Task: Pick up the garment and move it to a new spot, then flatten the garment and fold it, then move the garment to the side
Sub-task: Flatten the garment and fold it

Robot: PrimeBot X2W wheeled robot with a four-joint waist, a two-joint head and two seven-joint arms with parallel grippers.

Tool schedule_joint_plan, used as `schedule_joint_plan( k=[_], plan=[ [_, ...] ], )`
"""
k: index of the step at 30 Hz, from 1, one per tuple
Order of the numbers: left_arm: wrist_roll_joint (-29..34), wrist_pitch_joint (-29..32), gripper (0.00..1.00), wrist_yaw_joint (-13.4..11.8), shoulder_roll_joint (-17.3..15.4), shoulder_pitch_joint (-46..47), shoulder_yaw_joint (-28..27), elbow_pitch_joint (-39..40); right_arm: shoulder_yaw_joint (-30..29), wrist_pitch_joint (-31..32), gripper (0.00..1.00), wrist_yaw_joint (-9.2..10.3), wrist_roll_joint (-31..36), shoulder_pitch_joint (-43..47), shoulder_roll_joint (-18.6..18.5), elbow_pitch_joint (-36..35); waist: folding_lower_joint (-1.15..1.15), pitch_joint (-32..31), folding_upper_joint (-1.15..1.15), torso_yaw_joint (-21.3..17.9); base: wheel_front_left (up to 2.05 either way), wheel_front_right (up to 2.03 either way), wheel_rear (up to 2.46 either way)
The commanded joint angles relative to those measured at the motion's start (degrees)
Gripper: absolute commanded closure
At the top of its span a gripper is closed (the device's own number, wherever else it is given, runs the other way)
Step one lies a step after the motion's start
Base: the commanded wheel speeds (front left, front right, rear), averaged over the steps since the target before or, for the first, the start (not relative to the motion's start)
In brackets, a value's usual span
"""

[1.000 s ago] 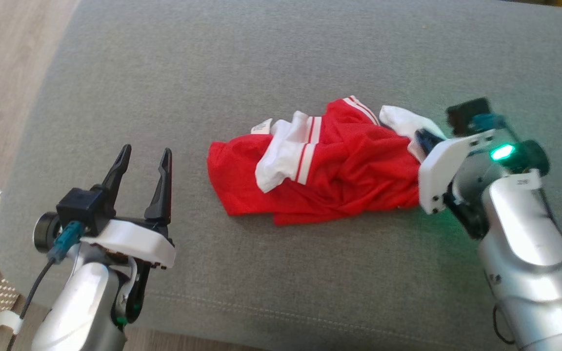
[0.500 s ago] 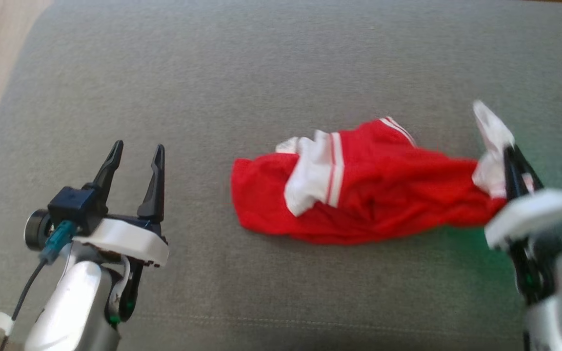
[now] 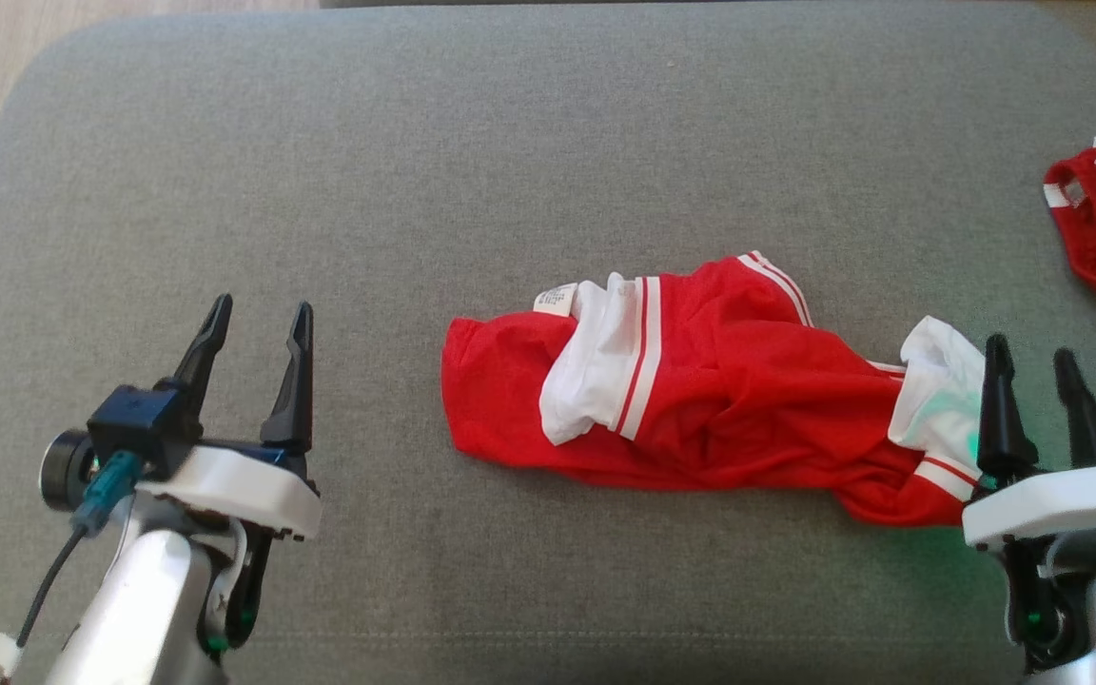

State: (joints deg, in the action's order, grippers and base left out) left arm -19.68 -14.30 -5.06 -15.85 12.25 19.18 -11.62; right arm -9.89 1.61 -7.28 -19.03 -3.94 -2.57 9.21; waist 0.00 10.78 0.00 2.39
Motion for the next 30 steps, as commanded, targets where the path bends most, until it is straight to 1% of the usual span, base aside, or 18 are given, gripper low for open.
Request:
schedule_joint_plan(
  k=[1,3,6,13,19,30],
  plan=[
    [0.1,-0.7,0.0,-0.5,-1.6,1.1,-2.7,2.0,2.0,-2.7,0.0,-0.21,-0.1,-0.2,-0.3,-3.5,0.0,-0.4,0.0,0.0,0.0,0.0,0.0],
    [0.0,-0.7,0.0,-0.6,-1.7,0.7,-2.8,2.2,2.9,-5.1,0.0,-0.21,1.2,-0.1,-0.3,-5.6,0.0,-0.7,0.0,-0.1,0.0,0.0,0.0],
    [-0.1,-0.7,0.0,-1.1,-1.7,0.0,-3.0,2.5,4.6,-7.1,0.0,-0.21,4.3,0.1,-0.3,-8.9,0.0,-1.4,0.0,-0.1,0.0,0.0,0.0],
    [-0.3,-0.6,0.0,-2.0,-1.7,-2.1,-2.8,2.9,7.5,-6.3,0.0,-0.21,8.3,1.9,-0.3,-12.3,0.0,-3.5,0.0,0.0,0.0,0.0,0.0],
    [-0.3,-0.1,0.0,-2.6,-1.7,-3.6,-2.2,3.6,8.1,-5.2,0.0,-0.21,8.4,3.6,-0.3,-12.9,0.0,-4.5,0.0,0.3,0.0,0.0,0.0],
    [-0.6,0.5,0.0,-2.8,-2.1,-3.9,-1.5,4.3,7.8,-4.1,0.0,-0.21,8.8,4.0,-0.3,-12.9,0.0,-4.7,0.0,0.7,0.0,0.0,0.0]
  ],
)
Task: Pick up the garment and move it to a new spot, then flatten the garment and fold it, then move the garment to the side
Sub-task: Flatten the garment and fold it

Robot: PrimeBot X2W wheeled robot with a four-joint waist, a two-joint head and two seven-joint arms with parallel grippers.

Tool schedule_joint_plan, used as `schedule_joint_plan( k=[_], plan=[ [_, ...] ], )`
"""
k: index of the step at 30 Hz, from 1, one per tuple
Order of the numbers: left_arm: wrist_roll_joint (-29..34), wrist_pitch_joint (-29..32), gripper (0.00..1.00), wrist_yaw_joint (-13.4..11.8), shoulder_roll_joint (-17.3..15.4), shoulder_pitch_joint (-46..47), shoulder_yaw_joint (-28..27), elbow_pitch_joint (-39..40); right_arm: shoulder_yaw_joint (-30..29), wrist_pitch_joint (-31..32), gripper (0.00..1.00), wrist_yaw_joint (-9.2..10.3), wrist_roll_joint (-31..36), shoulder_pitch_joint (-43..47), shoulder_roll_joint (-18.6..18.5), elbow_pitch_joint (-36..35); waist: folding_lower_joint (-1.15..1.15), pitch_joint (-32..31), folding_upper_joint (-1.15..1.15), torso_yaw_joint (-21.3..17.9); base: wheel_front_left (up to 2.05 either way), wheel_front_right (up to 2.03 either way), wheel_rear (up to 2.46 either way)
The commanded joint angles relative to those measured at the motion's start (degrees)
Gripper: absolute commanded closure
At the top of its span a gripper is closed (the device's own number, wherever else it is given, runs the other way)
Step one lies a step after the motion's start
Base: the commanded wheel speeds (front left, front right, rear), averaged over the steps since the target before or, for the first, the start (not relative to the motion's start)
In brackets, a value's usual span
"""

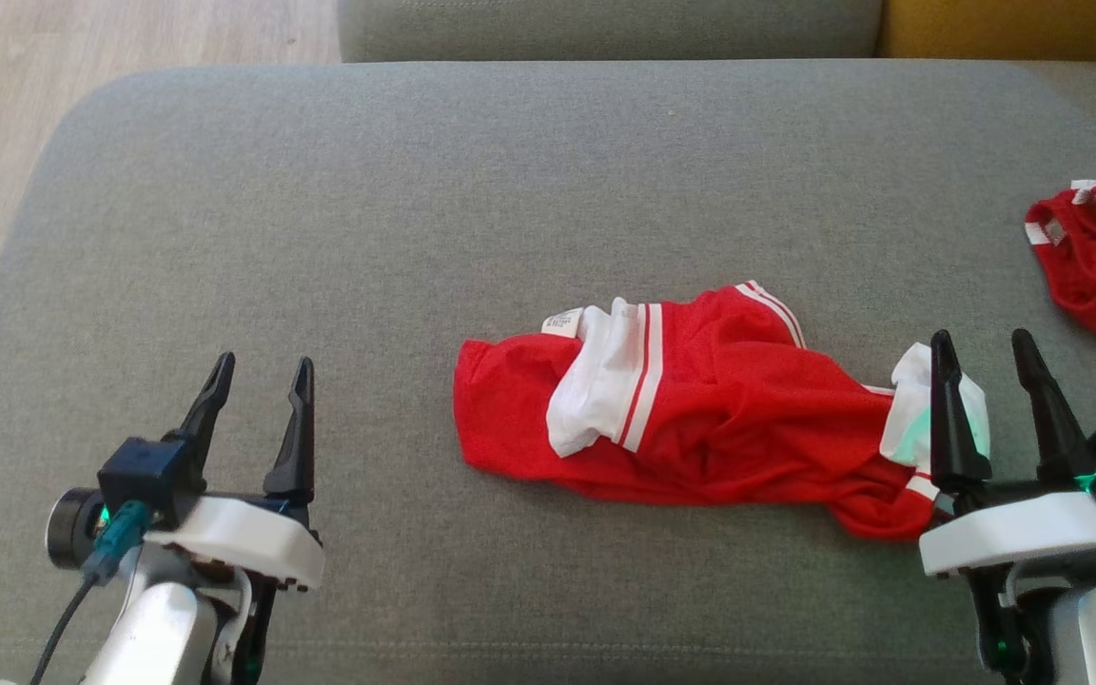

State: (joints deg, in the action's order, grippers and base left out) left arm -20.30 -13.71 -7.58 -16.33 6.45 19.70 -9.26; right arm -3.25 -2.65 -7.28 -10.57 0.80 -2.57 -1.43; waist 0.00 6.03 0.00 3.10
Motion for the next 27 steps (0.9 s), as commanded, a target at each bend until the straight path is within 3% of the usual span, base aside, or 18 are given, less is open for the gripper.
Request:
schedule_joint_plan(
  k=[1,8,20,27],
  plan=[
    [0.0,-0.1,0.0,-0.2,-1.6,2.0,-2.0,2.0,1.1,0.2,0.0,-0.21,0.3,-0.7,-0.3,-2.3,0.0,0.1,0.0,0.1,0.0,0.0,0.0],
    [0.1,-0.1,0.0,0.1,-1.5,3.3,-1.2,2.5,2.5,5.0,0.0,-0.21,1.2,-3.4,-0.3,0.1,0.0,1.7,0.0,1.9,0.0,0.0,0.0],
    [0.4,-0.9,0.0,2.0,1.0,8.0,0.5,0.8,16.6,20.2,0.0,-0.21,1.2,-21.0,-0.8,11.3,0.0,6.4,0.0,8.5,0.0,0.0,0.0],
    [0.7,-1.2,0.0,2.8,2.5,8.9,0.5,-0.7,20.2,29.3,0.0,-0.21,-0.3,-25.8,-2.7,17.9,0.0,7.3,0.0,11.0,0.0,0.0,0.0]
  ],
)
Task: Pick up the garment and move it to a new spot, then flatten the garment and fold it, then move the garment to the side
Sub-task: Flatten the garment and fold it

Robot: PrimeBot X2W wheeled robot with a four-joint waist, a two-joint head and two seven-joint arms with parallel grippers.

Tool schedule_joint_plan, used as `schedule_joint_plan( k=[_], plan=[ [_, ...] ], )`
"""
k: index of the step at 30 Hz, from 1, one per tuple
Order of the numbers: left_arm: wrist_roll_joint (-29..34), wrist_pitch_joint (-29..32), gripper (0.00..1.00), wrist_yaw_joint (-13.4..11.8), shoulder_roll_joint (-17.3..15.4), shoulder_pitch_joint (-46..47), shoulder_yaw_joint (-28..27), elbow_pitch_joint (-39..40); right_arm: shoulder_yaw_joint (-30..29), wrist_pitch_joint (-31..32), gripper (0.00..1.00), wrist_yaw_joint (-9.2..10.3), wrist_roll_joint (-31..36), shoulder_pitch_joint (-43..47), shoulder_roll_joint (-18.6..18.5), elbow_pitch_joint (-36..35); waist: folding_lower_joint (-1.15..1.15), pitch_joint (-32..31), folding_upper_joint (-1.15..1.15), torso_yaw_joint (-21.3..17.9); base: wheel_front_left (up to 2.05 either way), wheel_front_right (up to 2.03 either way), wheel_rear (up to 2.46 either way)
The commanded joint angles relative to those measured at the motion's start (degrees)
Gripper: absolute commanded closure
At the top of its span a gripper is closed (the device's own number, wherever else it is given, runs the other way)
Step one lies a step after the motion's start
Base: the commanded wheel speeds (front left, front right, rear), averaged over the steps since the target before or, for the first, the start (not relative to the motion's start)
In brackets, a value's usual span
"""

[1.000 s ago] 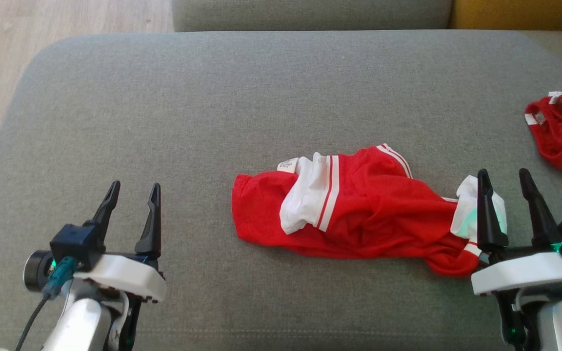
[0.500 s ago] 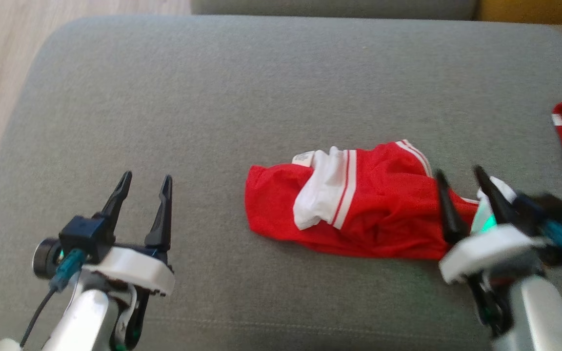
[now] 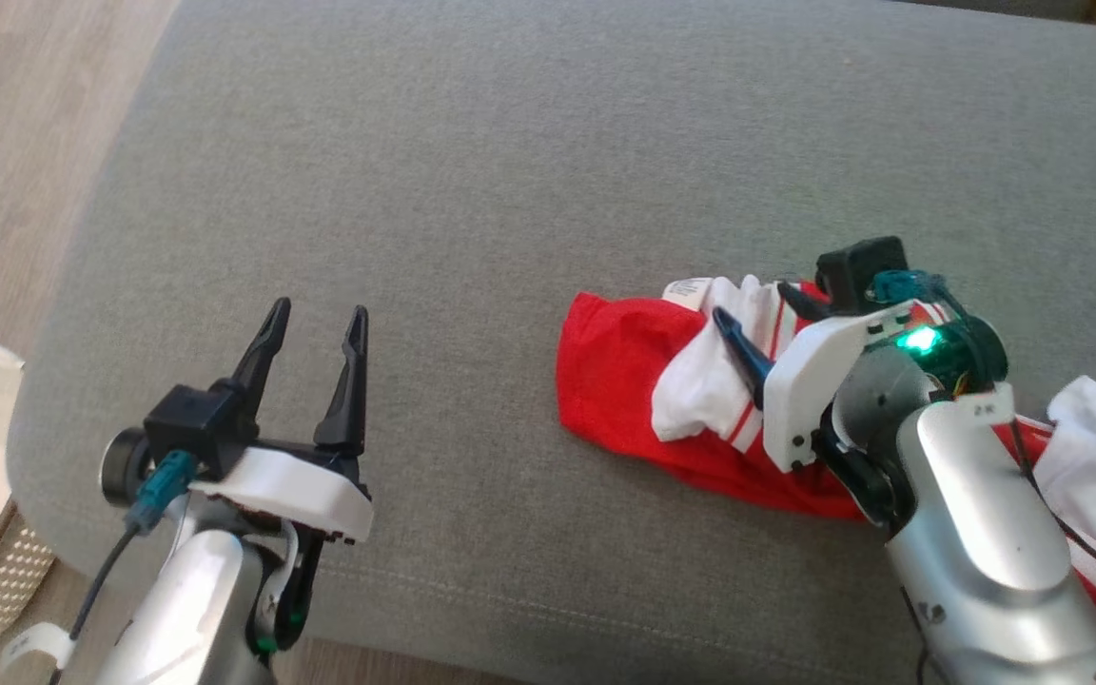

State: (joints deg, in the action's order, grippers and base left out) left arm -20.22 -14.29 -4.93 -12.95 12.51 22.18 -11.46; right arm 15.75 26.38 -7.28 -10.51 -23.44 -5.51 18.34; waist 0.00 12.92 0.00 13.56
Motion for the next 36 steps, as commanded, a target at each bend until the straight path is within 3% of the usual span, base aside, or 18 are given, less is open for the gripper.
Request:
schedule_joint_plan(
  k=[1,4,5,6,7,13,20,28,32,36],
  plan=[
    [0.7,-0.6,0.0,0.3,-0.6,2.9,-2.0,1.4,1.6,1.7,0.0,-0.21,-0.7,-1.8,-0.1,-1.2,0.0,0.5,0.0,0.7,0.0,0.0,0.0],
    [1.0,-0.7,0.0,0.5,-0.1,3.1,-2.6,1.3,2.3,4.2,0.0,-0.21,-2.0,-2.4,-0.7,-0.3,0.0,0.7,0.0,0.8,0.0,0.0,0.0],
    [1.2,-0.7,0.0,0.6,0.0,3.0,-2.8,1.3,2.3,4.6,0.53,-0.21,-2.4,-2.4,-0.7,-0.2,0.0,0.7,0.0,0.8,0.0,0.0,0.0],
    [1.3,-0.7,0.0,0.7,0.2,3.0,-3.0,1.4,2.3,4.7,0.88,-0.21,-2.6,-2.5,-0.8,-0.1,0.0,0.7,0.0,0.7,0.0,0.0,0.0],
    [1.5,-0.7,0.0,0.8,0.3,2.9,-3.2,1.4,2.2,4.6,1.0,-0.21,-2.7,-2.6,-0.8,-0.1,0.0,0.7,0.0,0.6,0.0,0.0,0.0],
    [2.6,-0.7,0.0,1.5,0.6,2.6,-4.4,1.6,0.8,-1.7,1.0,-0.21,-3.8,-3.1,0.0,-3.9,0.0,0.3,0.0,-0.9,0.0,0.0,0.0],
    [3.7,-0.7,0.0,1.7,0.0,1.5,-5.7,1.9,-4.0,-9.7,1.0,-0.21,-5.4,-2.1,1.4,-14.8,0.0,-0.5,0.0,-4.4,0.0,0.0,0.0],
    [4.2,-0.7,0.0,1.8,-0.8,0.8,-6.3,2.4,-17.8,-12.7,1.0,-0.21,-4.8,6.1,2.3,-26.2,0.0,-0.8,0.0,-7.6,0.0,0.0,0.0],
    [4.2,-0.7,0.0,1.7,-1.0,0.6,-6.4,2.6,-25.9,-12.4,1.0,-0.21,-5.9,14.2,2.6,-26.9,0.0,-0.7,0.0,-8.4,0.0,0.0,0.0],
    [4.0,-0.7,0.0,1.7,-1.4,0.5,-6.6,2.7,-27.9,-13.6,1.0,-0.21,-9.4,20.6,2.6,-23.7,0.0,-0.1,0.0,-9.2,0.0,0.0,0.0]
  ],
)
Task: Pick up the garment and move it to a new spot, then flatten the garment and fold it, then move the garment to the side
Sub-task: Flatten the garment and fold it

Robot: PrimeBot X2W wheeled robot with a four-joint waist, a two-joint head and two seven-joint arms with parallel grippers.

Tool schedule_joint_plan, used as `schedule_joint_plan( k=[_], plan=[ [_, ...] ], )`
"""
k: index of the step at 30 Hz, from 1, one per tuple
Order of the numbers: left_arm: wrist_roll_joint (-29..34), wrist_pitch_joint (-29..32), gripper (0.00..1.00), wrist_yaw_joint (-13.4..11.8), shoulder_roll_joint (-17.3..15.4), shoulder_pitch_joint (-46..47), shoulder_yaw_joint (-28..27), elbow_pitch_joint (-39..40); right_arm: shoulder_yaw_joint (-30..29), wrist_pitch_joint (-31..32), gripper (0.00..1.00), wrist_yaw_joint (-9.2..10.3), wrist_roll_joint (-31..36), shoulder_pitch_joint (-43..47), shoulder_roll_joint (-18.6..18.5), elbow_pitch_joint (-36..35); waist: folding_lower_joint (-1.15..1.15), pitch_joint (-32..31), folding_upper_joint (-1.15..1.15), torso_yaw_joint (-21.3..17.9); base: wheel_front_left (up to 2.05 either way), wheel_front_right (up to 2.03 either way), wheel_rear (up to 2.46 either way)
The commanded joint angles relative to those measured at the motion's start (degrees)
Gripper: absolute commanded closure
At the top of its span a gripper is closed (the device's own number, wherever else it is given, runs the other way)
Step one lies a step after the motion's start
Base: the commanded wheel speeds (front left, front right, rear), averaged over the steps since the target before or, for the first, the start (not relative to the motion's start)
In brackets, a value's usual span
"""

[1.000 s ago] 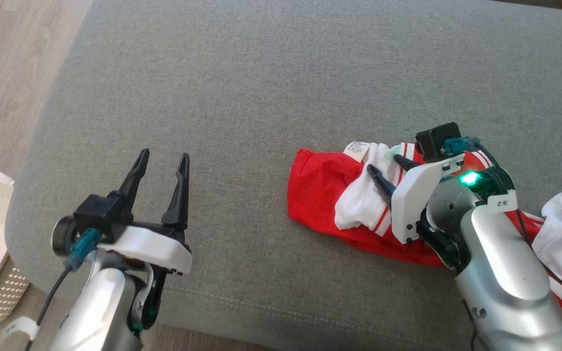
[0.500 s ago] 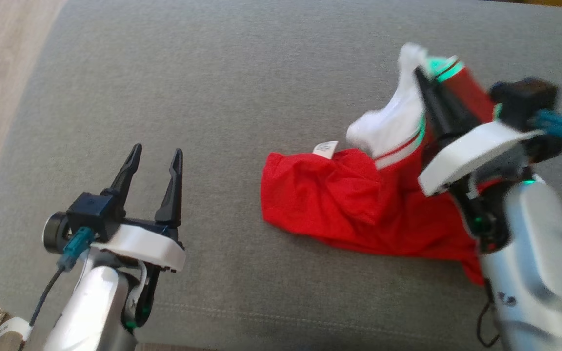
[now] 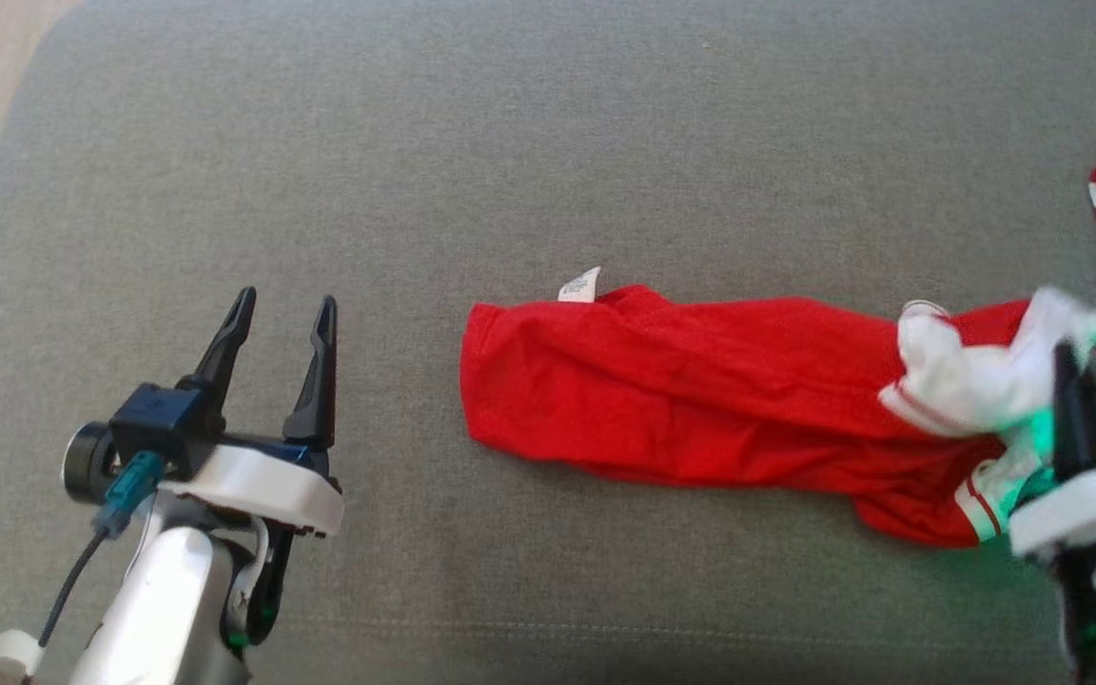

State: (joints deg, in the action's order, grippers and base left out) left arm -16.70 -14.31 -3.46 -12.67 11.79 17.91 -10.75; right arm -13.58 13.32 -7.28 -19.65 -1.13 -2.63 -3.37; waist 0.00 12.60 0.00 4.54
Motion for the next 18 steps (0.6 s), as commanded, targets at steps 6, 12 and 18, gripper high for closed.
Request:
schedule_joint_plan(
  k=[6,12,18],
  plan=[
    [0.3,-0.7,0.0,0.1,-2.2,1.1,-2.6,2.2,1.9,-4.2,0.6,-0.21,-2.8,0.7,-0.3,3.0,0.0,0.6,0.0,-1.4,0.0,0.0,0.0],
    [0.1,-0.4,0.0,-0.2,-2.7,0.5,-2.6,2.2,3.2,-9.2,0.0,-0.21,-2.2,-0.9,-0.3,4.8,0.0,-0.5,0.0,-2.2,0.0,0.0,0.0],
    [-0.1,0.0,0.0,-0.7,-2.8,-0.6,-2.3,2.5,5.4,-13.6,0.0,-0.21,4.6,-1.8,-0.3,1.1,0.0,-2.3,0.0,-1.9,0.0,0.0,0.0]
  ],
)
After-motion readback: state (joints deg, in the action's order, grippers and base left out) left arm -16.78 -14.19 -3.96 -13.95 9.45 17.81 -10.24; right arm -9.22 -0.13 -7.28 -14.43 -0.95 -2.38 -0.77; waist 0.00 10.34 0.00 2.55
